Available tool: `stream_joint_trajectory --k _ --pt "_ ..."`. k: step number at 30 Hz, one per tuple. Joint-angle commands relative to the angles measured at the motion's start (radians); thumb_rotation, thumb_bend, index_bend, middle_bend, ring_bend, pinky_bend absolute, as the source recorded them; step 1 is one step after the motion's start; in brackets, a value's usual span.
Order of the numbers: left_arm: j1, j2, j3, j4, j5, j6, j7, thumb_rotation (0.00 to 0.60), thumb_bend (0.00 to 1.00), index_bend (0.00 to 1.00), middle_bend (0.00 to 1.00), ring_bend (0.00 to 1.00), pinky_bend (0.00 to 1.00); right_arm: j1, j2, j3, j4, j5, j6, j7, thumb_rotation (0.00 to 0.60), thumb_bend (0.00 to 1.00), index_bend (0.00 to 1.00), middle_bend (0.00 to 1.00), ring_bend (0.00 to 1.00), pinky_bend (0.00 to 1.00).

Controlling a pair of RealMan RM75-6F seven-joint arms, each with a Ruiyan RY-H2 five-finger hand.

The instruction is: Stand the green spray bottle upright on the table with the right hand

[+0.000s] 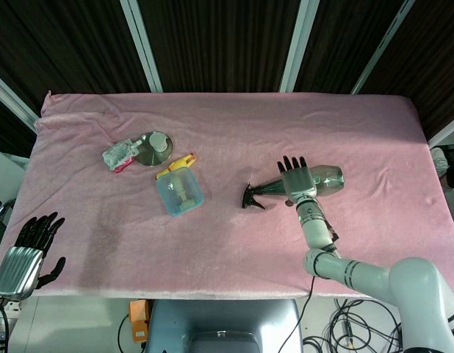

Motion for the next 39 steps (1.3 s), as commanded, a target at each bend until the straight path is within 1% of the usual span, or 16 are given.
stream_joint_trajectory --k 1,7,10,13,15,18,20,21,24,28,31,34,37,39 --pt "-0.001 0.001 0.000 -0.001 0.000 -0.002 -0.002 0.600 0.39 0.00 0.00 0.00 0.02 0.000 0.000 0.000 0.004 0.002 -0.002 0.000 0.600 0.27 0.08 0.00 0.00 0.00" --pt "0.001 0.006 -0.001 0.001 -0.006 -0.002 -0.008 0.600 0.39 0.00 0.00 0.00 0.01 0.007 -0.013 0.000 0.025 0.017 -0.008 -0.014 0.600 0.28 0.09 0.00 0.00 0.00" --pt "0.004 0.009 -0.002 -0.001 -0.008 0.004 -0.014 0.600 0.39 0.00 0.00 0.00 0.01 0.013 -0.029 0.003 0.046 0.022 -0.014 -0.017 0.600 0.32 0.12 0.00 0.00 0.00" --pt "0.007 0.011 -0.002 0.000 -0.009 0.008 -0.017 0.600 0.39 0.00 0.00 0.00 0.02 0.019 -0.050 0.002 0.073 0.019 -0.019 -0.021 0.600 0.36 0.17 0.00 0.00 0.00" --pt "0.009 0.013 -0.002 0.002 -0.012 0.010 -0.021 0.600 0.39 0.00 0.00 0.00 0.02 0.023 -0.071 -0.002 0.099 0.013 -0.009 -0.031 0.600 0.40 0.24 0.00 0.00 0.00" --pt "0.012 0.014 -0.003 0.004 -0.012 0.015 -0.027 0.600 0.39 0.00 0.00 0.00 0.02 0.026 -0.101 0.003 0.133 0.005 -0.001 -0.031 0.600 0.41 0.37 0.08 0.00 0.04" --pt "0.013 0.015 -0.003 0.008 -0.010 0.018 -0.032 0.600 0.39 0.00 0.00 0.00 0.02 0.027 -0.121 0.004 0.158 -0.010 0.005 -0.031 0.600 0.41 0.47 0.14 0.00 0.09" --pt "0.013 0.015 -0.003 0.009 -0.010 0.018 -0.034 0.600 0.39 0.00 0.00 0.00 0.02 0.027 -0.128 0.006 0.167 -0.016 0.007 -0.030 0.600 0.41 0.51 0.17 0.02 0.12" --pt "0.013 0.016 -0.003 0.011 -0.011 0.016 -0.037 0.600 0.39 0.00 0.00 0.00 0.02 0.025 -0.145 0.011 0.188 -0.016 0.006 -0.038 0.600 0.41 0.59 0.27 0.11 0.21" --pt "0.015 0.017 -0.002 0.012 -0.010 0.019 -0.038 0.600 0.39 0.00 0.00 0.00 0.02 0.021 -0.147 0.019 0.188 -0.027 0.009 -0.041 0.600 0.41 0.67 0.35 0.19 0.30" --pt "0.016 0.016 -0.002 0.010 -0.008 0.020 -0.037 0.600 0.39 0.00 0.00 0.00 0.02 0.007 -0.137 0.033 0.165 -0.081 0.039 0.009 0.600 0.41 0.71 0.40 0.24 0.36" --pt "0.016 0.015 -0.002 0.009 -0.008 0.019 -0.033 0.600 0.39 0.00 0.00 0.00 0.02 -0.022 -0.114 0.046 0.122 -0.178 0.083 0.107 0.600 0.41 0.76 0.44 0.29 0.43" --pt "0.015 0.014 -0.002 0.009 -0.009 0.017 -0.029 0.600 0.39 0.00 0.00 0.00 0.02 -0.060 -0.084 0.047 0.077 -0.287 0.136 0.214 0.600 0.41 0.81 0.49 0.34 0.49" --pt "0.014 0.013 -0.002 0.008 -0.010 0.014 -0.027 0.600 0.39 0.00 0.00 0.00 0.02 -0.093 -0.060 0.053 0.044 -0.352 0.178 0.294 0.600 0.41 0.85 0.52 0.36 0.52"
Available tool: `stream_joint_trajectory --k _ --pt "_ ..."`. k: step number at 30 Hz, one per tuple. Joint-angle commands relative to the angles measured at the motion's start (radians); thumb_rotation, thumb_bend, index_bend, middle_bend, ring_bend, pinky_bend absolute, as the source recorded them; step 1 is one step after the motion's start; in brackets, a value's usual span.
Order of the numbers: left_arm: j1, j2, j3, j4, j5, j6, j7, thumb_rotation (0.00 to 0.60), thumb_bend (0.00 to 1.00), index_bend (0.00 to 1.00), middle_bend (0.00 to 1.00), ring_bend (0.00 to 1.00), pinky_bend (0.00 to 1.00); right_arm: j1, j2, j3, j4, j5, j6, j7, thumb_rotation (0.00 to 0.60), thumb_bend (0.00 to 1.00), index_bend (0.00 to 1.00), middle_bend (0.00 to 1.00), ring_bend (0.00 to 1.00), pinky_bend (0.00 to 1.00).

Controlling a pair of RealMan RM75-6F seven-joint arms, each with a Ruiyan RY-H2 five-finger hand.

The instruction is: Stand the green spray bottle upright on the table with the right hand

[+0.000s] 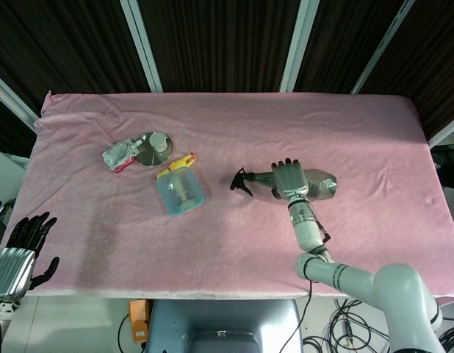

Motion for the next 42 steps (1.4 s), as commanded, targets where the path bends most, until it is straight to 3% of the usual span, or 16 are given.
stream_joint_trajectory --k 1,5,10,18,29,36,42 --pt "-0.001 -0.001 0.000 -0.001 -0.001 -0.003 0.002 0.600 0.39 0.00 0.00 0.00 0.02 -0.075 0.057 0.016 -0.082 -0.149 0.096 0.175 0.600 0.41 0.85 0.52 0.36 0.53" --pt "-0.004 -0.004 0.002 -0.003 0.001 -0.011 0.011 0.600 0.39 0.00 0.00 0.00 0.02 -0.129 0.095 0.043 -0.113 -0.242 0.144 0.348 0.600 0.41 0.87 0.54 0.40 0.56" --pt "-0.008 -0.007 0.004 -0.006 0.002 -0.019 0.020 0.600 0.39 0.00 0.00 0.00 0.02 -0.178 0.085 0.087 -0.078 -0.357 0.222 0.605 0.600 0.41 0.87 0.55 0.42 0.59" --pt "-0.014 -0.012 0.006 -0.007 0.000 -0.034 0.032 0.600 0.39 0.00 0.00 0.00 0.02 -0.244 -0.057 0.110 0.118 -0.493 0.355 1.005 0.600 0.41 0.87 0.55 0.42 0.59" --pt "-0.018 -0.012 0.006 -0.009 -0.008 -0.048 0.037 0.600 0.39 0.00 0.00 0.00 0.02 -0.267 -0.234 0.155 0.377 -0.550 0.373 1.510 0.600 0.41 0.84 0.55 0.42 0.59" --pt "-0.021 -0.012 0.006 -0.008 -0.012 -0.054 0.035 0.600 0.39 0.00 0.00 0.00 0.02 -0.252 -0.297 0.167 0.482 -0.570 0.364 1.617 0.600 0.41 0.82 0.55 0.42 0.58" --pt "-0.022 -0.014 0.011 -0.011 -0.007 -0.057 0.041 0.600 0.39 0.00 0.00 0.00 0.02 -0.243 -0.326 0.199 0.500 -0.545 0.304 1.686 0.600 0.41 0.80 0.55 0.42 0.56"
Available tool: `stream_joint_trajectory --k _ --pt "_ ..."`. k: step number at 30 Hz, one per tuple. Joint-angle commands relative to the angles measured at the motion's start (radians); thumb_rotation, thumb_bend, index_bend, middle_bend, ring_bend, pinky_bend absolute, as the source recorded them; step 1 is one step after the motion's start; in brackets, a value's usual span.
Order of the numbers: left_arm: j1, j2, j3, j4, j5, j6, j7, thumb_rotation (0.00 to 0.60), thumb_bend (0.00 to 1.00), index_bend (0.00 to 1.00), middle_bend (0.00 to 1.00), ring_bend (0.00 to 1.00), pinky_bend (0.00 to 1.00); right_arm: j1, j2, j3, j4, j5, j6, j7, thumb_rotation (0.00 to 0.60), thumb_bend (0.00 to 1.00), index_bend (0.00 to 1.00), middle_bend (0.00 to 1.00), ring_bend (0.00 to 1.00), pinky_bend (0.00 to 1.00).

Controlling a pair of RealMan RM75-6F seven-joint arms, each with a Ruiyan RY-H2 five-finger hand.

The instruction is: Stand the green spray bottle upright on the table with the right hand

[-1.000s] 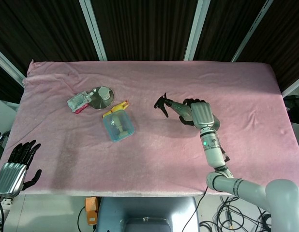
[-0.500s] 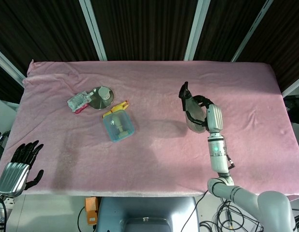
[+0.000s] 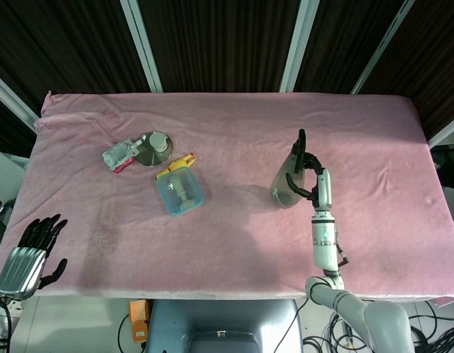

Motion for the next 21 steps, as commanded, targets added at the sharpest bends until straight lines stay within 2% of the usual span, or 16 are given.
stream_joint_trajectory --k 1,10,16,21 --pt "-0.001 -0.001 0.002 -0.001 0.003 -0.002 0.002 0.600 0.39 0.00 0.00 0.00 0.02 0.008 -0.018 0.015 0.015 0.008 -0.031 0.021 0.600 0.41 0.79 0.55 0.42 0.55" --pt "-0.004 -0.005 0.004 0.000 0.002 -0.008 0.012 0.600 0.39 0.00 0.00 0.00 0.02 0.011 -0.028 -0.001 0.054 -0.021 -0.040 0.018 0.600 0.41 0.74 0.54 0.40 0.53" --pt "-0.005 -0.005 0.005 -0.001 0.003 -0.009 0.013 0.600 0.39 0.00 0.00 0.00 0.02 -0.001 -0.024 -0.018 0.059 -0.040 -0.039 0.010 0.600 0.41 0.63 0.48 0.36 0.50" --pt "-0.007 -0.006 0.005 0.000 0.003 -0.011 0.013 0.600 0.39 0.00 0.00 0.00 0.02 -0.018 -0.016 -0.047 0.058 -0.066 -0.036 0.002 0.600 0.41 0.50 0.43 0.30 0.45"
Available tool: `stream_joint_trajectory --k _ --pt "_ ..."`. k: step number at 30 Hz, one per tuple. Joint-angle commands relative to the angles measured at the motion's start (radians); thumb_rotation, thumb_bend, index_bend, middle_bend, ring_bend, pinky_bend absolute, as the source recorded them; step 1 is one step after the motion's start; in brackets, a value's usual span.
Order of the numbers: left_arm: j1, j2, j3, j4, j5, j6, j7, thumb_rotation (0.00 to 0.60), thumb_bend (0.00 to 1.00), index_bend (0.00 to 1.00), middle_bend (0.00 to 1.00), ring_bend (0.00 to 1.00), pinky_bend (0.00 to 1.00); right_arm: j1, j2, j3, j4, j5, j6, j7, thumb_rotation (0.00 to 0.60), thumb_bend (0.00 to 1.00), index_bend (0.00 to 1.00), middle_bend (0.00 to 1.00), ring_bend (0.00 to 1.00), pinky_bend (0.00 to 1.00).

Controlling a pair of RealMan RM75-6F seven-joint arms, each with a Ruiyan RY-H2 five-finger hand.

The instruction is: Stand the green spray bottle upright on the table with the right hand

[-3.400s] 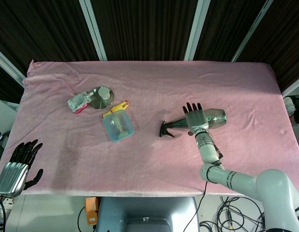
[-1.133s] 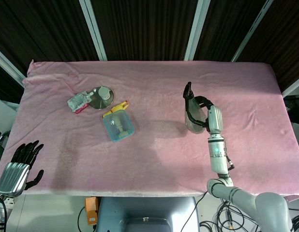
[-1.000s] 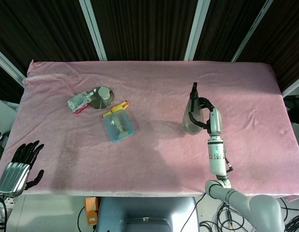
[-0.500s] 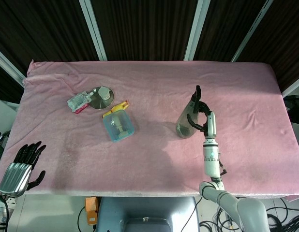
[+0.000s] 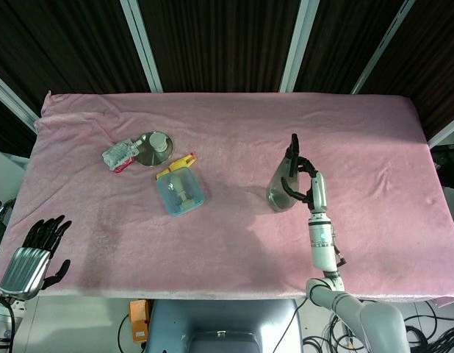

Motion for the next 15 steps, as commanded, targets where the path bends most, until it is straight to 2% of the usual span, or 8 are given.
stream_joint_trajectory --k 1,4,9,15 --pt "0.000 0.000 0.000 0.000 0.000 -0.001 0.000 0.600 0.39 0.00 0.00 0.00 0.02 -0.008 0.004 -0.011 0.000 -0.011 0.003 -0.004 0.600 0.41 0.48 0.42 0.30 0.45" --pt "-0.001 0.000 0.000 0.000 0.000 -0.001 0.000 0.600 0.39 0.00 0.00 0.00 0.02 -0.010 0.005 -0.015 -0.001 -0.015 0.005 -0.004 0.600 0.41 0.39 0.39 0.27 0.43" --pt "-0.004 -0.002 -0.001 0.001 -0.002 -0.005 -0.001 0.600 0.39 0.00 0.00 0.00 0.02 -0.035 0.017 -0.044 -0.001 -0.041 0.029 -0.018 0.600 0.40 0.16 0.33 0.20 0.38" --pt "-0.009 -0.010 0.002 0.004 0.003 -0.013 0.010 0.600 0.39 0.00 0.00 0.00 0.02 -0.069 0.035 -0.077 -0.022 -0.074 0.065 -0.026 0.600 0.31 0.05 0.29 0.15 0.33"
